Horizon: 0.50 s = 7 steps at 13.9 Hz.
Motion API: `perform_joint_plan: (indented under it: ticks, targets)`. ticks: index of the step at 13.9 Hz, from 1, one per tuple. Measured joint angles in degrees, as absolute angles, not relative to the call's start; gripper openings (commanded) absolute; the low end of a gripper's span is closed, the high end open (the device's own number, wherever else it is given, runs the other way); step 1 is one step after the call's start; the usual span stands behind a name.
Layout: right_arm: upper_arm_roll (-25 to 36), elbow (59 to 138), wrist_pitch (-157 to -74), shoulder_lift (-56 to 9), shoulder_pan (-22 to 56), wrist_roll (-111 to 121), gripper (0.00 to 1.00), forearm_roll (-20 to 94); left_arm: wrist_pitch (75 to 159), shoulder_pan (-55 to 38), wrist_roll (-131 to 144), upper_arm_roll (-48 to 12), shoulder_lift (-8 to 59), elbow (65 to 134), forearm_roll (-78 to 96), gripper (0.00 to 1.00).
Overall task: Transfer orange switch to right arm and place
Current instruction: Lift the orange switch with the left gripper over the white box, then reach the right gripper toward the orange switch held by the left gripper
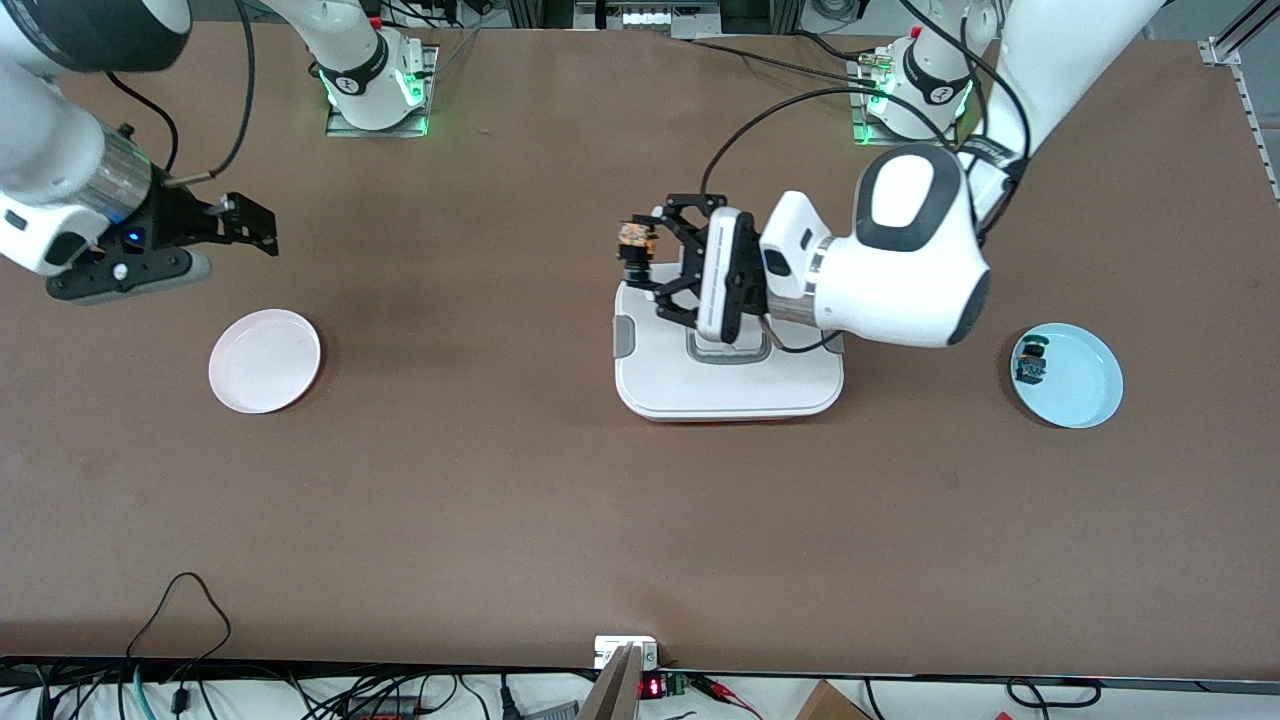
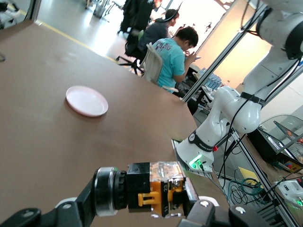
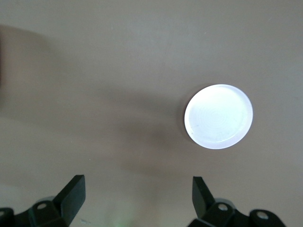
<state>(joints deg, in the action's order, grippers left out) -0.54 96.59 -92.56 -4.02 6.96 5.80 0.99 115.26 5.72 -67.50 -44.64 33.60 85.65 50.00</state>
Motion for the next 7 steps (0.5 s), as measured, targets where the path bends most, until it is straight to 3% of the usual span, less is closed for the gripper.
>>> perform_joint_plan:
  ticks: [3, 7]
  targets:
    - [-0.34, 96.54, -88.99, -9.41, 6.38, 9.41, 1.0, 6.67, 120.19, 3.06, -70.2, -45.09, 34.05, 85.95, 50.79, 0.17]
    - [0.09, 96.54, -83.72, -10.5, 0.38, 13.48, 1.0, 27.44, 122.94, 2.37, -72.28, -45.85, 34.08, 86.29, 50.82, 0.17]
